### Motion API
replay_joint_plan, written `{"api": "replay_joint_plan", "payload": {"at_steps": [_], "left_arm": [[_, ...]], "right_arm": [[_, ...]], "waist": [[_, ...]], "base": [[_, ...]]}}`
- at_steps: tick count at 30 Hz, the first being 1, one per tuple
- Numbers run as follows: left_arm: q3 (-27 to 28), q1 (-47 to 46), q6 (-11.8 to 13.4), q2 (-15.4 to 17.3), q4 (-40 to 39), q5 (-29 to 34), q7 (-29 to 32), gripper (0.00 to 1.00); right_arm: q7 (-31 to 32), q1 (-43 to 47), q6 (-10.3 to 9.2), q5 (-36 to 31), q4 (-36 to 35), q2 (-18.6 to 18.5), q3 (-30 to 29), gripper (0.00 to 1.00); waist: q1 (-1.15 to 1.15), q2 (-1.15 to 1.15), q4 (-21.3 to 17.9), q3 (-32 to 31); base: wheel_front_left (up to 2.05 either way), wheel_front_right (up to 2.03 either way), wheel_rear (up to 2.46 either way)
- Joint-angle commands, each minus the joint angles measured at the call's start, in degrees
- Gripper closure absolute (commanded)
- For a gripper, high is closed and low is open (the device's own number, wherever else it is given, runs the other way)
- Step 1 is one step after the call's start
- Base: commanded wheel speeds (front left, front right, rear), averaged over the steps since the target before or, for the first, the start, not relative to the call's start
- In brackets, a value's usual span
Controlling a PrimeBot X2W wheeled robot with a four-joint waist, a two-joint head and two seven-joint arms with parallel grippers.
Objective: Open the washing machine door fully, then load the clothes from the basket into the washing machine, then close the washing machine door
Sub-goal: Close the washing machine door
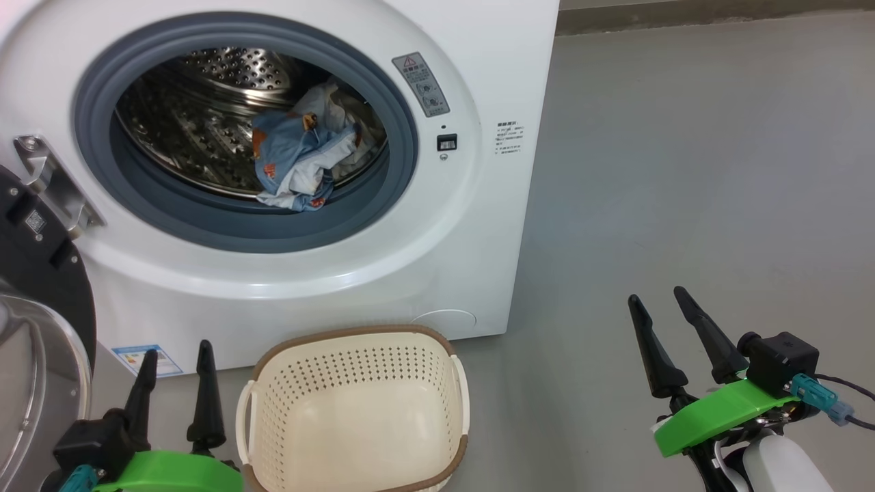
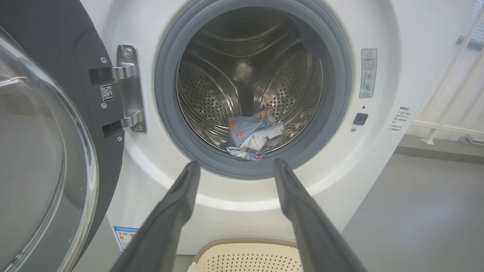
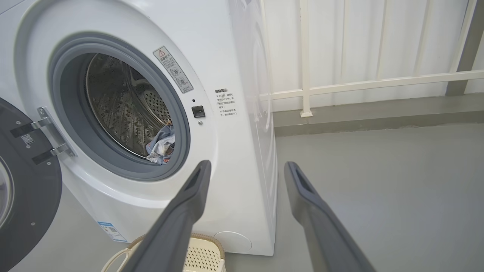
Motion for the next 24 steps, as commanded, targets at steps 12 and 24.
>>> {"api": "replay_joint_plan", "payload": {"at_steps": [12, 24], "left_arm": [[2.0, -0.7, -0.5, 0.6, -1.4, -0.6, -0.2, 0.0], [1.9, -0.8, -0.7, 0.5, -1.1, -0.3, -0.2, 0.0]], "right_arm": [[-0.3, -0.1, 0.09, 0.2, -1.4, -0.3, 1.0, 0.0], [-0.3, -0.4, 0.09, 0.2, -1.1, -0.2, 0.9, 0.0]], "waist": [[0.0, 0.0, 0.2, 0.1], [0.0, 0.0, 0.2, 0.1]], "base": [[-0.79, 0.77, 0.02], [-1.15, 1.14, 0.0]]}}
